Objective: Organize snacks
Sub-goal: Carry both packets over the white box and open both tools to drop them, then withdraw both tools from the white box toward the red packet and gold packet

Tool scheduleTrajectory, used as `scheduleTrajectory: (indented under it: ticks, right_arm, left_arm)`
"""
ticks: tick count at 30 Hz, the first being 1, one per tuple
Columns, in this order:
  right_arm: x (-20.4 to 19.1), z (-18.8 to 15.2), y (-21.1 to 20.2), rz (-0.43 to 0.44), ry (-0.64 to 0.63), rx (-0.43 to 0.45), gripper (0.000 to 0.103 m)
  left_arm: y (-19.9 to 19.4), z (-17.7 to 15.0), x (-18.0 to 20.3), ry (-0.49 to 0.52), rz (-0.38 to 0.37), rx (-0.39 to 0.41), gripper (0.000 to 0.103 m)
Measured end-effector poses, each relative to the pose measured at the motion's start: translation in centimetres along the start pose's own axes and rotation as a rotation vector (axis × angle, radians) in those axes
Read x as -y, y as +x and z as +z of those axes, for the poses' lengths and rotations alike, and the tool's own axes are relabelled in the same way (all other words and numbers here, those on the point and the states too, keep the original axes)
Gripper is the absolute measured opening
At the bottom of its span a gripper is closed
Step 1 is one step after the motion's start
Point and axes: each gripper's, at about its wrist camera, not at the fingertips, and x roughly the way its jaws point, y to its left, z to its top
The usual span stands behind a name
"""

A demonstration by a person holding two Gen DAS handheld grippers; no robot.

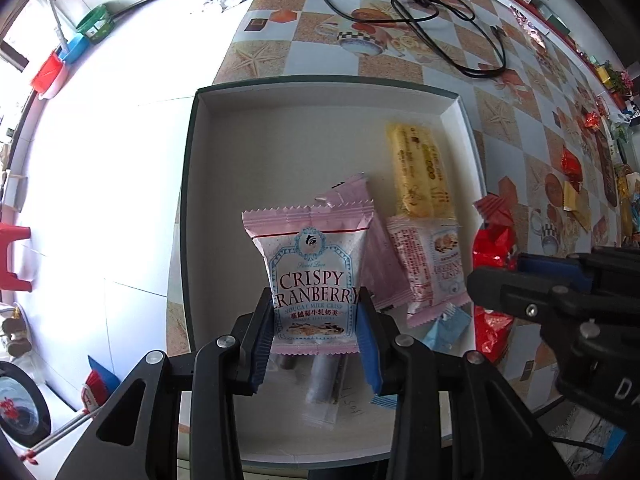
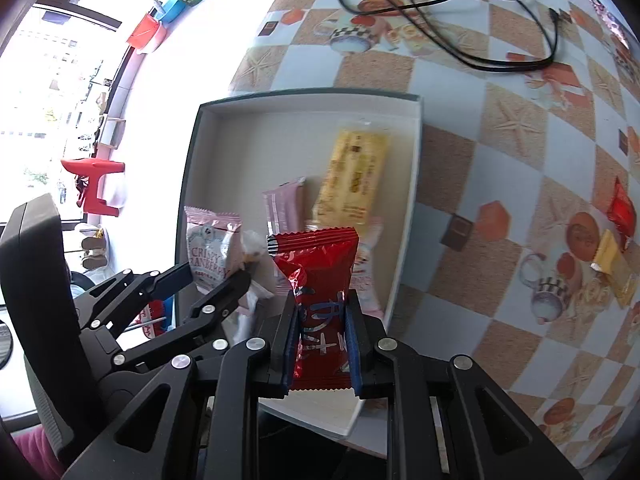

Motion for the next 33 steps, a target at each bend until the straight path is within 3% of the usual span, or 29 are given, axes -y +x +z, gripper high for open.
scheduleTrajectory:
  ticks: [6, 8, 10, 11, 13, 14, 15, 16, 33]
  right_arm:
    - [-0.6, -0.2, 1.2, -0.012, 0.007, -0.023, 0.022]
    - [-0.6, -0.3, 1.5, -0.010, 0.011, -0.033, 0.022]
    - [-0.6, -0.3, 2.1, -0.009, 0.023, -0.048, 0.022]
    - [-0.4, -0.4, 2.2, -0.012, 0.029, -0.054, 0.023]
    - [0.0, -0.5, 2.2, -0.021, 0.045, -0.056, 0.041]
    - [0.3, -0.7, 2.0, -0.028, 0.051, -0.047, 0.068]
    - [0.6, -0.8, 1.6, -0.040, 0.056, -0.026, 0.084]
    - [1.0, -0.8, 1.2, -0.047, 0.061, -0.016, 0.088]
    - [14.7, -5.6, -0.3, -0.140, 0.412, -0.038, 0.090]
  left_arm:
    - [1.0, -0.5, -0.2, 0.026, 0.006, -0.015, 0.044]
    - [1.2, -0.9, -0.1, 0.039, 0.011, -0.022, 0.052]
    - [1.2, -1.1, -0.1, 0.047, 0.022, -0.019, 0.073]
    - [1.1, -1.2, -0.1, 0.048, 0.029, -0.013, 0.076]
    - [0.9, -1.2, 0.0, 0.049, 0.032, -0.009, 0.079]
    - [0.9, -1.1, 0.1, 0.048, 0.031, -0.013, 0.079]
    - [0.8, -1.0, 0.2, 0.049, 0.030, -0.018, 0.079]
    - [0.8, -0.9, 0.3, 0.050, 0.028, -0.021, 0.079]
    - [0.2, -0.5, 7.3, 0.142, 0.023, -0.030, 0.080]
